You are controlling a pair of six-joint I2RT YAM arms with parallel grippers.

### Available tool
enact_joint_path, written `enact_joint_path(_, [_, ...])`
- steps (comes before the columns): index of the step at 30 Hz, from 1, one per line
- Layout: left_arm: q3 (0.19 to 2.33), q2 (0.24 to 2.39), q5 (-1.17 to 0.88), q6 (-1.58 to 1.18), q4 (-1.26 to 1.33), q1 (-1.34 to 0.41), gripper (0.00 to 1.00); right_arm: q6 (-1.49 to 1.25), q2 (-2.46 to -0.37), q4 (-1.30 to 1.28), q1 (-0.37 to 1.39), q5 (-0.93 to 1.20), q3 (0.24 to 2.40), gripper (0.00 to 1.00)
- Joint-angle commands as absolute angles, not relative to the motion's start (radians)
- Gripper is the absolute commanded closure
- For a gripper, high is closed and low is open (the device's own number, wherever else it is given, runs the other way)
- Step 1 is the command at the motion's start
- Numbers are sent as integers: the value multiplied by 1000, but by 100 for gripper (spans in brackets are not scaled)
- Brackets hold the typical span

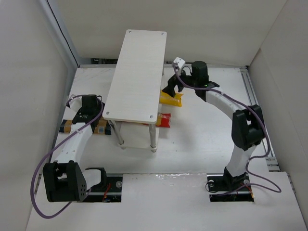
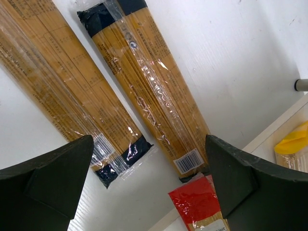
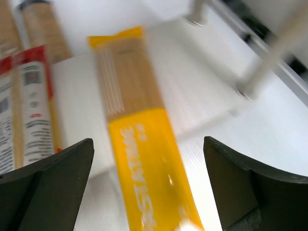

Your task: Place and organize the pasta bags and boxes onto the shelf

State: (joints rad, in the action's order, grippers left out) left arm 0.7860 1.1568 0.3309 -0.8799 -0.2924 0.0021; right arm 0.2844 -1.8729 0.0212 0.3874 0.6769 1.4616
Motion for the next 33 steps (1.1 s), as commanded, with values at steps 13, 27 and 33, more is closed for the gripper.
enact_joint_path(13, [804, 1173, 402, -950, -351, 17, 1, -156, -1756, 153, 313, 567, 1132, 8])
enact_joint_path(27, [870, 1311, 365, -979, -304, 46, 1, -158, -1893, 153, 423, 614, 1324, 16])
enact_joint_path(33, [919, 1397, 273, -1019, -241, 94, 1, -158, -1846, 153, 388, 555, 1258, 7])
